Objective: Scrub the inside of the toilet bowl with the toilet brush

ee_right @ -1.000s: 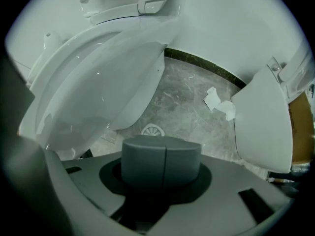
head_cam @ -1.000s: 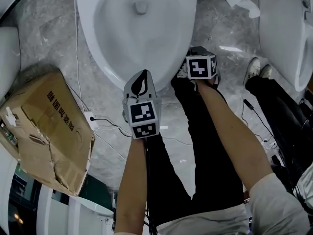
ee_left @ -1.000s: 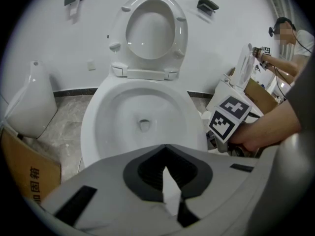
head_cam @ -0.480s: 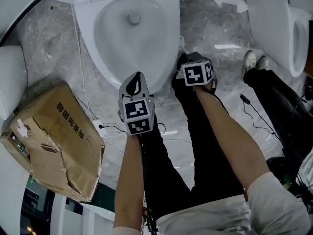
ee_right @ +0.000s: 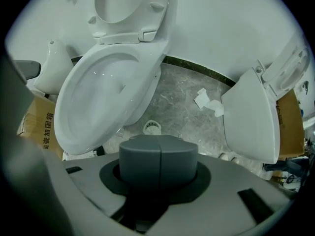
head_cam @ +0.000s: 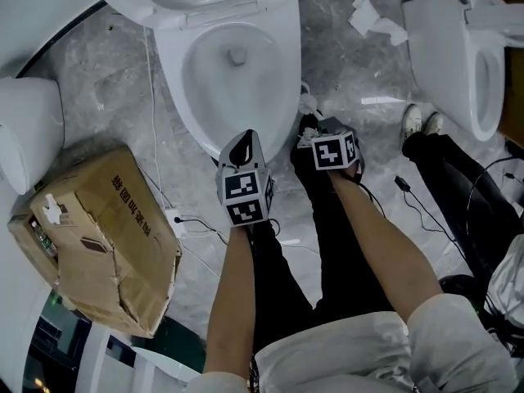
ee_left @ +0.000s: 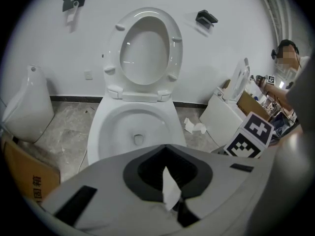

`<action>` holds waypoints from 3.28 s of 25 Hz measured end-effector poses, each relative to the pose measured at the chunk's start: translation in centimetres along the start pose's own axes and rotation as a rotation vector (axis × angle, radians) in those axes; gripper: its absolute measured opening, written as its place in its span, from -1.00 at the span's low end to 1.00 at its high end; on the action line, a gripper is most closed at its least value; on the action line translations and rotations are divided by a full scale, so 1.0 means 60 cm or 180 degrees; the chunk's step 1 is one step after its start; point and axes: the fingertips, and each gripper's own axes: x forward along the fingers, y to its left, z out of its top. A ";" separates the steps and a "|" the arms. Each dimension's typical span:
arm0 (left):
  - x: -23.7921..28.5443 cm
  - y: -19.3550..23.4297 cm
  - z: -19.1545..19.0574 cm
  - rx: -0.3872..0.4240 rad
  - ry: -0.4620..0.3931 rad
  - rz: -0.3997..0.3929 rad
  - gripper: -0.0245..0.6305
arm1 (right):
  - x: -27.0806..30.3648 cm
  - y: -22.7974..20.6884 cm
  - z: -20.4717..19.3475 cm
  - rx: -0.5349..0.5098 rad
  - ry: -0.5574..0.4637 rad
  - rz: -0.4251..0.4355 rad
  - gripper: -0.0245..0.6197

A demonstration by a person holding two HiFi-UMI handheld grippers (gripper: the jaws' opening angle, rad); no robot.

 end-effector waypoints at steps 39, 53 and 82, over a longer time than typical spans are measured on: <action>-0.279 -0.026 0.062 -0.0429 0.0054 0.0255 -0.85 | -0.363 -0.052 0.036 -0.0606 -0.0704 -0.0204 -0.40; -0.309 0.026 0.064 -0.0515 0.0006 0.0337 -0.85 | -0.391 0.075 0.130 -0.1213 -0.1202 0.0578 -0.40; -0.259 0.059 0.063 -0.0843 -0.0051 0.0154 -0.85 | -0.249 0.100 0.168 -0.2520 -0.0450 0.0330 -0.39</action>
